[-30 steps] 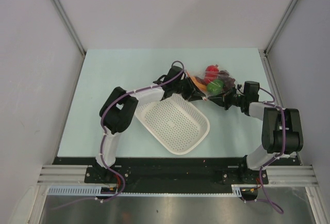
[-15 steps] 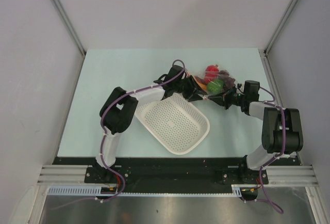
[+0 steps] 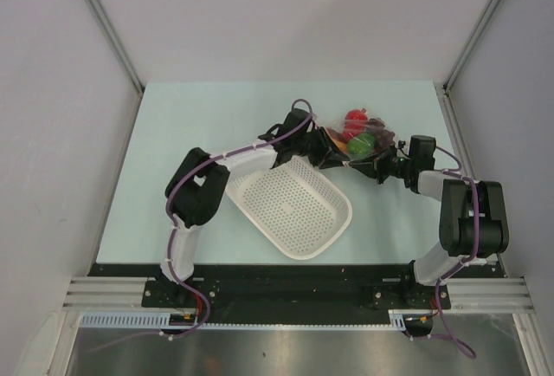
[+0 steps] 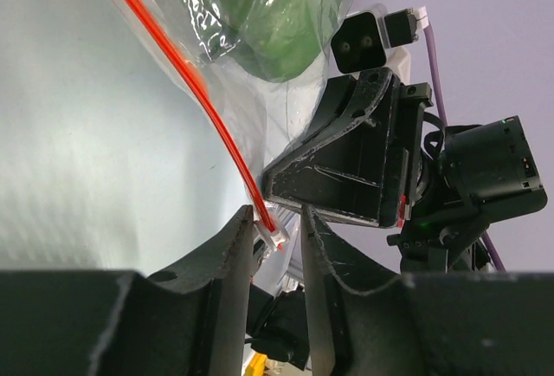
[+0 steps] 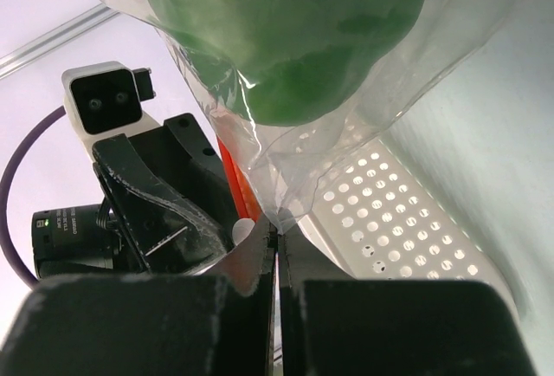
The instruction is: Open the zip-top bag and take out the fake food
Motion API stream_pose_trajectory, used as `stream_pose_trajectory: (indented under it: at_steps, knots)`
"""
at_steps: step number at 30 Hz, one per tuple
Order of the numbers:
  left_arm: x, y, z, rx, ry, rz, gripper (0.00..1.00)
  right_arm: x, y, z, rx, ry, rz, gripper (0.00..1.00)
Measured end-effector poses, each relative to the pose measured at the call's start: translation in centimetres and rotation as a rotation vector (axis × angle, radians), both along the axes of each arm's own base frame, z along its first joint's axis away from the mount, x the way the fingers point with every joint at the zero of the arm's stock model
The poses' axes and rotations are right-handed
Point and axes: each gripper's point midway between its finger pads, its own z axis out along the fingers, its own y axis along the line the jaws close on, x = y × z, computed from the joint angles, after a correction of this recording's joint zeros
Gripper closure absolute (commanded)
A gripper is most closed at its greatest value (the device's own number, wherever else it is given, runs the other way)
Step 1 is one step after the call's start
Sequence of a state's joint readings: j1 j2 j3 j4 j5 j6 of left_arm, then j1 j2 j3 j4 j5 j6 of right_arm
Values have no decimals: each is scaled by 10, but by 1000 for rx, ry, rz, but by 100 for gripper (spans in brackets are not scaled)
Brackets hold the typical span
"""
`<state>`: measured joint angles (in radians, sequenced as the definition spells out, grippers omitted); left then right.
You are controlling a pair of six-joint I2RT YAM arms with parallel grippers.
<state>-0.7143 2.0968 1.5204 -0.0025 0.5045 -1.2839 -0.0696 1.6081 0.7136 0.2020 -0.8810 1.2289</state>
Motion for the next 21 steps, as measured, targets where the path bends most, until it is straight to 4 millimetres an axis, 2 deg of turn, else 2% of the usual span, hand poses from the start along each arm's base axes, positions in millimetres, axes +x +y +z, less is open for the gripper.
stream_pose_trajectory:
  at_steps: [7,9,10,11,12,16,21]
  knots:
    - [-2,0,-1,4,5,-2,75,0,0,0,0,1,0,100]
    - [-2,0,-2,8,9,-3,68,0,0,0,-2,0,1,100]
    - [-2,0,-2,9,10,-3,62,0,0,-1,-2,0,1,100]
    - [-3,0,-2,10,12,-3,52,0,0,-1,-2,0,2,100]
    - [-4,0,-3,11,14,-5,51,0,0,-1,-4,-2,3,100]
    - [-7,2,-7,28,26,-12,55,-1,0,-2,-5,-1,4,100]
    - [-10,3,-8,51,35,-22,68,0,0,-1,-8,-5,7,100]
